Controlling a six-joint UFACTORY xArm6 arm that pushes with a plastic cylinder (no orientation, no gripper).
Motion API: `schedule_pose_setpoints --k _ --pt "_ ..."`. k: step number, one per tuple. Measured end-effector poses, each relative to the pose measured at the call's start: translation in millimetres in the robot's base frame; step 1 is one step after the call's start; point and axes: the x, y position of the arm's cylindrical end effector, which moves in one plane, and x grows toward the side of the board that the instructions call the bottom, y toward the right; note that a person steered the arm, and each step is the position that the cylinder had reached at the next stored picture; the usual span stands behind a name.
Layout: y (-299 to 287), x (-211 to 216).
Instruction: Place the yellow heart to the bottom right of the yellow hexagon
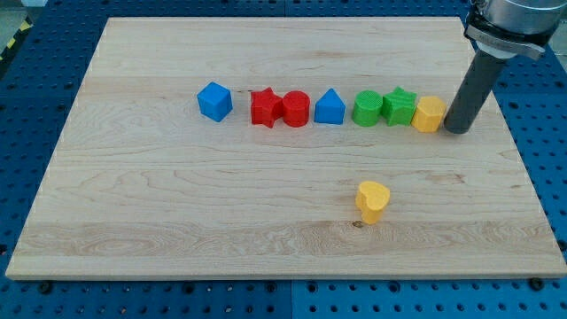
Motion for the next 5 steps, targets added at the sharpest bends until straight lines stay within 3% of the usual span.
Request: schedule_pose_setpoints --k 1,3,4,5 --pt "-3.9 31.6" --pt "-111.2 37.2" --pt "-153.9 63.5" --pt "-156.2 108.9"
